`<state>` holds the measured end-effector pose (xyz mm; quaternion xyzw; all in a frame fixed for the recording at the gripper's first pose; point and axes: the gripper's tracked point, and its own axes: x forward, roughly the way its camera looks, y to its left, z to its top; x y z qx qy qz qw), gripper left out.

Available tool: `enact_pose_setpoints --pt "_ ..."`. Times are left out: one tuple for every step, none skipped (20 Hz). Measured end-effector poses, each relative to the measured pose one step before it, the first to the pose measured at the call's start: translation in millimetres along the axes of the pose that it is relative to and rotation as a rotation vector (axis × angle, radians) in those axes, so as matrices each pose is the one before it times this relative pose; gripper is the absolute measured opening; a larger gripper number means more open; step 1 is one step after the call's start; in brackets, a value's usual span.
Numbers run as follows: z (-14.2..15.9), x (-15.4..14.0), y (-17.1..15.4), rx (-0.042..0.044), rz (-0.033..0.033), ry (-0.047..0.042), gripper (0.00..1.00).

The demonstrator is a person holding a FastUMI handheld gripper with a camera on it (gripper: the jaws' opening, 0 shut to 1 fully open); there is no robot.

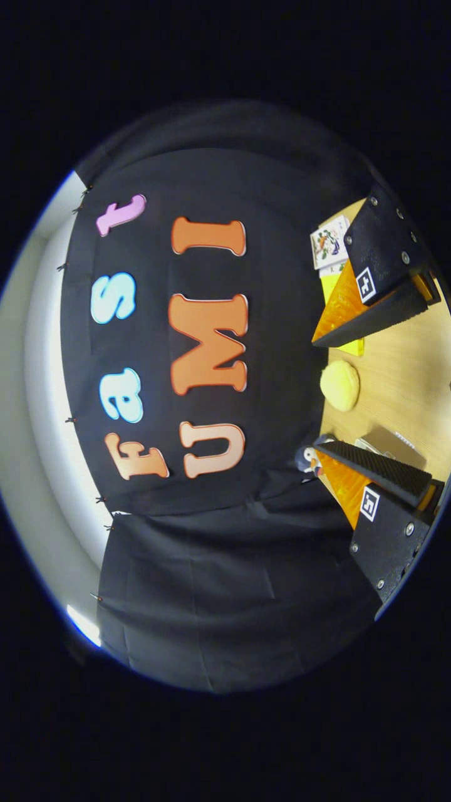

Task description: Open the storage box then place both shoes into the box .Put the left shoe in first, then the right shoe, with the right side of both shoes facing outward in a uniform manner.

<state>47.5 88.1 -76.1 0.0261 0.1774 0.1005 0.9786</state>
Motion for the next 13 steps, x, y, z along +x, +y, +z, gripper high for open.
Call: enact_pose_setpoints --pt "7.37 -7.06 -9.81 -0.01446 -0.01262 -0.02101 0.91" --pt "8.82 -6.36 -9.33 -0.01176 -0.01486 -0.02427 0.91" --pt "7.16 -5.62 -10.20 -0.01092 -0.02034 -0.02329 0.91" --pt "5.25 -4.80 -9.10 -0.00597 -0.01473 -0.02182 0.92" --pt "3.48 -5.02 -9.48 -0.00498 -0.01450 -0.01535 0.92" --pt "2.22 -3.81 -8.35 -0.00107 -0.00895 -0.01760 0.92" --pt "0.29 -2.55 -9.96 -0.00431 -0.01141 -0.01033 0.92" --pt "-0.05 -4.05 -9.30 -0.00391 -0.01139 -0.01042 0.92" --pt "-1.86 -2.43 -8.25 -0.00386 -0.01301 -0.00583 0.93" --pt "-5.72 -1.29 -6.39 -0.00157 -0.00710 -0.00014 0.93" --pt "-4.40 -2.85 -5.22 -0.00031 -0.00765 0.00051 0.93" --pt "-3.54 -0.44 -5.74 0.00030 -0.00755 -0.00151 0.93" --pt "-3.09 -1.08 -4.16 -0.00062 -0.00712 -0.00254 0.93"
